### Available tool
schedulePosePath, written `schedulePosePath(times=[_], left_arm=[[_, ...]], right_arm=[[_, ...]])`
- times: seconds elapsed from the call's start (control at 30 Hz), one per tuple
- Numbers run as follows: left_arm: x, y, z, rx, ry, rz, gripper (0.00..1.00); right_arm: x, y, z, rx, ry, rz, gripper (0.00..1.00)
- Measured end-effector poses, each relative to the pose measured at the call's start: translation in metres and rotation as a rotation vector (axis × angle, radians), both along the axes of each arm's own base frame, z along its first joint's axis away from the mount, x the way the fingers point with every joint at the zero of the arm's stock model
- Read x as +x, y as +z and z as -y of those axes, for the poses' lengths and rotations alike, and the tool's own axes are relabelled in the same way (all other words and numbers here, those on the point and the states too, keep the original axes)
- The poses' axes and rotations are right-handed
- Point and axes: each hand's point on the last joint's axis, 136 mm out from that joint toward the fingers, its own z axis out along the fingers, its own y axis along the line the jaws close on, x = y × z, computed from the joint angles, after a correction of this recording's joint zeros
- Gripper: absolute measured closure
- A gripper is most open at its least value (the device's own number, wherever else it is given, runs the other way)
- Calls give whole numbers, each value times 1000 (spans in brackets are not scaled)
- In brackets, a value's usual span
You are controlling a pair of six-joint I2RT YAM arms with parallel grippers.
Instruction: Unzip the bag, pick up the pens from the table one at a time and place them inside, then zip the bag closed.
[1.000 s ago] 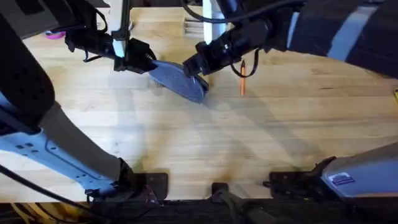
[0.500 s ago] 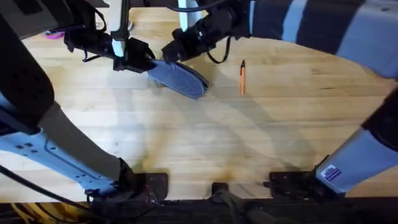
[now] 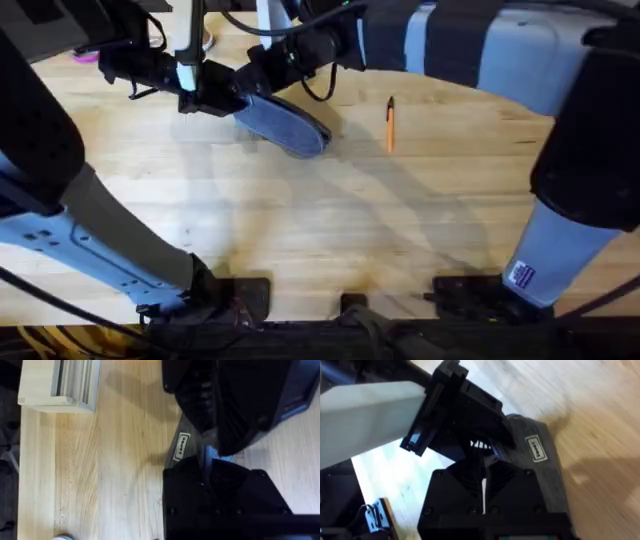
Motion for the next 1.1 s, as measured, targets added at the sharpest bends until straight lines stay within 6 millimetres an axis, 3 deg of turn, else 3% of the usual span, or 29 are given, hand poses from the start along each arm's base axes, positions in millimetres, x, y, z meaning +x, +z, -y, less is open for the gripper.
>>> schedulePosePath(times=[0.23,0.27,0.37,0.43,0.5,0.53,0.83,1.1], left_arm=[[0,0,-2,1,5,0,958],[0,0,-2,0,5,0,958],[-1,0,0,-1,1,-4,958],[-1,0,0,-1,-1,-4,958],[-1,0,0,-1,-1,-4,958],[-1,0,0,-1,-1,-4,958],[-1,0,1,-1,-1,-4,958],[-1,0,1,-1,-1,-4,958]], right_arm=[[1,-3,-13,32,22,17,970],[1,-3,-13,35,22,15,930],[7,10,-15,71,27,45,638],[12,24,-12,87,29,65,375],[15,32,-1,78,22,70,88],[16,35,6,69,19,71,28],[27,61,84,-64,-8,137,5],[25,107,137,-232,-43,357,5]])
